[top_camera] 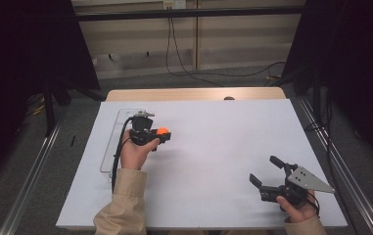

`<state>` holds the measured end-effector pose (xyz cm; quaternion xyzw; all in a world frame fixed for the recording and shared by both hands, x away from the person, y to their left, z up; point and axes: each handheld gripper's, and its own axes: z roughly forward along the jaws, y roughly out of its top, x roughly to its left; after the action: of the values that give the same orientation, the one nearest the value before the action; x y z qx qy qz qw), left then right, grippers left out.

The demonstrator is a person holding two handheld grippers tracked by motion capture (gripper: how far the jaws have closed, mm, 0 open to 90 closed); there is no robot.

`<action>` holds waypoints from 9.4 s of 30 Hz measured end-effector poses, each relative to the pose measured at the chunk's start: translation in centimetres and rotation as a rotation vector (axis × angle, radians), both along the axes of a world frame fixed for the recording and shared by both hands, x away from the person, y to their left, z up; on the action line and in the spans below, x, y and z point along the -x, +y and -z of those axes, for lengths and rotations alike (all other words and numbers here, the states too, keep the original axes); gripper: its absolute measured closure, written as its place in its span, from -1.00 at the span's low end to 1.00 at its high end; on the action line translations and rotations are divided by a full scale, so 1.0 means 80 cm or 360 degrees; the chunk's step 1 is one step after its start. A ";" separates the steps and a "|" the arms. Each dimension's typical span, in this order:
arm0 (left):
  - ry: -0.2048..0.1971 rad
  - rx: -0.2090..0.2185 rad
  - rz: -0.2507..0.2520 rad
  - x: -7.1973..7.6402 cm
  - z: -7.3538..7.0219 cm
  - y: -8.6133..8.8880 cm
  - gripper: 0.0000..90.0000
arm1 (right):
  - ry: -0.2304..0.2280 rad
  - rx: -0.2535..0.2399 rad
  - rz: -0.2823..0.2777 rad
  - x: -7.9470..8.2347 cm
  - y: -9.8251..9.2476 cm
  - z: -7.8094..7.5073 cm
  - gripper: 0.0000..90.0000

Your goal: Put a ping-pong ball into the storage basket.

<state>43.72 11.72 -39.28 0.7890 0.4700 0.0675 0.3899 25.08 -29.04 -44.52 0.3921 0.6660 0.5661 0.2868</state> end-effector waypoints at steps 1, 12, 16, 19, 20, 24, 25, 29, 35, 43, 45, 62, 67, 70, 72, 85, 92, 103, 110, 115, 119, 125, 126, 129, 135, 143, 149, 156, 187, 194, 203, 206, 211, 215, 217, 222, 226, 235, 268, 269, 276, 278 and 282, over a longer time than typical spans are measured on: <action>-0.0001 -0.0002 0.0001 0.000 0.000 0.001 0.13 | 0.0001 -0.0001 0.0000 0.000 0.000 0.000 -0.89; 0.0002 -0.0002 -0.0003 0.001 -0.003 0.004 0.13 | 0.0000 0.0001 -0.0002 0.000 0.000 0.000 -0.89; 0.0004 -0.0001 -0.0001 0.001 -0.004 0.005 0.13 | 0.0000 0.0000 -0.0002 0.000 0.000 0.000 -0.89; 0.0004 -0.0003 0.0003 0.001 -0.005 0.005 0.13 | -0.0001 0.0001 -0.0002 0.000 0.000 0.000 -0.89; 0.0001 -0.0005 0.0005 0.001 -0.005 0.006 0.13 | 0.0000 0.0001 -0.0003 0.000 0.000 0.000 -0.89; 0.0001 -0.0001 -0.0001 0.001 -0.006 0.008 0.13 | -0.0001 0.0001 -0.0001 0.000 0.000 0.000 -0.89; 0.0001 -0.0001 -0.0001 0.001 -0.006 0.008 0.13 | -0.0002 0.0003 -0.0001 0.000 0.000 0.000 -0.89; -0.0001 0.0002 -0.0008 0.001 -0.007 0.009 0.13 | -0.0001 0.0001 -0.0002 0.000 0.000 0.000 -0.89; -0.0001 -0.0013 -0.0002 0.001 -0.007 0.011 0.13 | -0.0001 0.0001 -0.0002 0.000 0.000 0.000 -0.89; -0.0003 -0.0010 -0.0002 0.001 -0.009 0.013 0.13 | -0.0002 0.0003 -0.0004 0.000 0.000 0.000 -0.89; 0.0000 -0.0009 -0.0005 0.000 -0.008 0.013 0.13 | -0.0004 0.0002 -0.0001 0.000 0.000 0.000 -0.89; -0.0019 -0.0005 -0.0027 0.001 -0.013 0.023 0.13 | 0.0000 0.0001 -0.0003 0.000 0.000 0.000 -0.89; -0.0020 -0.0009 -0.0032 0.001 -0.014 0.024 0.13 | -0.0001 0.0001 -0.0003 0.000 0.000 0.000 -0.89; -0.0019 -0.0003 -0.0035 0.002 -0.015 0.026 0.13 | -0.0001 0.0001 -0.0002 0.000 0.000 0.000 -0.89; -0.0023 -0.0001 -0.0040 0.002 -0.015 0.027 0.13 | -0.0001 0.0001 -0.0003 0.000 0.000 0.000 -0.89; -0.0024 -0.0002 -0.0049 0.001 -0.017 0.034 0.13 | -0.0001 0.0001 -0.0003 0.000 0.000 0.000 -0.89; -0.0027 -0.0002 -0.0057 0.002 -0.017 0.037 0.13 | 0.0000 0.0000 -0.0003 0.000 0.000 0.000 -0.89; -0.0031 0.0000 -0.0065 0.002 -0.018 0.040 0.13 | 0.0000 0.0001 -0.0004 0.000 0.001 0.000 -0.89; -0.0044 0.0001 -0.0086 0.002 -0.020 0.045 0.13 | 0.0000 0.0001 -0.0003 0.000 0.000 0.000 -0.89; -0.0041 0.0004 -0.0084 0.002 -0.020 0.048 0.13 | -0.0001 0.0002 -0.0003 0.000 0.001 0.000 -0.89; -0.0047 0.0005 -0.0085 0.002 -0.020 0.049 0.13 | 0.0000 0.0001 -0.0003 0.000 0.001 0.000 -0.89; -0.0051 0.0006 -0.0100 0.002 -0.021 0.053 0.13 | -0.0001 0.0001 -0.0004 0.000 0.001 0.000 -0.89; -0.0051 0.0006 -0.0100 0.002 -0.021 0.053 0.13 | 0.0000 0.0001 -0.0003 0.000 0.001 0.000 -0.89; -0.0062 -0.0004 -0.0103 0.002 -0.022 0.055 0.13 | 0.0000 0.0000 -0.0004 0.000 0.001 0.000 -0.89; -0.0066 -0.0005 -0.0116 0.003 -0.023 0.059 0.13 | 0.0001 0.0001 -0.0005 0.000 0.001 0.000 -0.89; -0.0082 -0.0001 -0.0132 0.004 -0.024 0.062 0.13 | 0.0001 0.0001 -0.0005 0.000 0.001 0.000 -0.89; -0.0088 0.0002 -0.0144 0.004 -0.026 0.067 0.13 | 0.0002 0.0000 -0.0005 0.000 0.001 0.000 -0.89; -0.0096 -0.0004 -0.0160 0.004 -0.026 0.071 0.13 | 0.0001 0.0001 -0.0005 0.000 0.001 0.000 -0.89; -0.0117 -0.0009 -0.0217 0.006 -0.026 0.089 0.13 | 0.0002 -0.0001 -0.0004 0.000 0.001 0.000 -0.89; -0.0123 -0.0009 -0.0234 0.007 -0.027 0.096 0.13 | 0.0004 -0.0001 -0.0004 0.000 0.002 0.000 -0.89; -0.0122 -0.0032 -0.0254 0.006 -0.023 0.100 0.13 | 0.0004 0.0001 -0.0005 0.000 0.002 0.000 -0.89; -0.0122 -0.0038 -0.0267 0.006 -0.022 0.102 0.13 | 0.0006 0.0001 -0.0006 0.000 0.002 0.000 -0.89; -0.0127 -0.0049 -0.0280 0.005 -0.020 0.106 0.13 | 0.0005 0.0003 -0.0007 0.000 0.002 0.001 -0.89; -0.0122 -0.0049 -0.0292 0.004 -0.018 0.108 0.13 | 0.0005 0.0008 -0.0009 -0.001 0.002 0.001 -0.89; -0.0120 -0.0057 -0.0294 0.004 -0.017 0.109 0.13 | 0.0005 0.0002 -0.0005 -0.001 0.002 0.001 -0.89; -0.0120 -0.0060 -0.0301 0.003 -0.016 0.111 0.13 | 0.0005 0.0006 -0.0007 -0.001 0.002 0.001 -0.89; -0.0120 -0.0065 -0.0302 0.003 -0.015 0.110 0.13 | 0.0005 0.0000 -0.0005 -0.001 0.002 0.001 -0.89; -0.0110 -0.0077 -0.0320 0.001 -0.012 0.111 0.13 | 0.0004 0.0006 -0.0008 -0.001 0.002 0.001 -0.89; -0.0074 -0.0152 -0.0357 -0.004 0.000 0.114 0.13 | 0.0006 0.0003 -0.0008 -0.001 0.002 0.001 -0.89; -0.0069 -0.0153 -0.0358 -0.004 0.001 0.114 0.13 | 0.0006 0.0004 -0.0009 -0.001 0.002 0.001 -0.89; -0.0071 -0.0145 -0.0366 -0.004 0.001 0.115 0.13 | 0.0005 0.0003 -0.0009 -0.001 0.002 0.001 -0.89; -0.0074 -0.0153 -0.0366 -0.004 0.001 0.116 0.13 | 0.0004 0.0005 -0.0008 -0.001 0.002 0.001 -0.89; -0.0070 -0.0154 -0.0373 -0.005 0.003 0.116 0.13 | 0.0005 0.0005 -0.0010 -0.001 0.002 0.001 -0.89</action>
<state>44.09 20.98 -39.49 0.7450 0.5465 0.1525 0.3508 25.14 -28.88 -44.60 0.3905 0.6685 0.5653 0.2846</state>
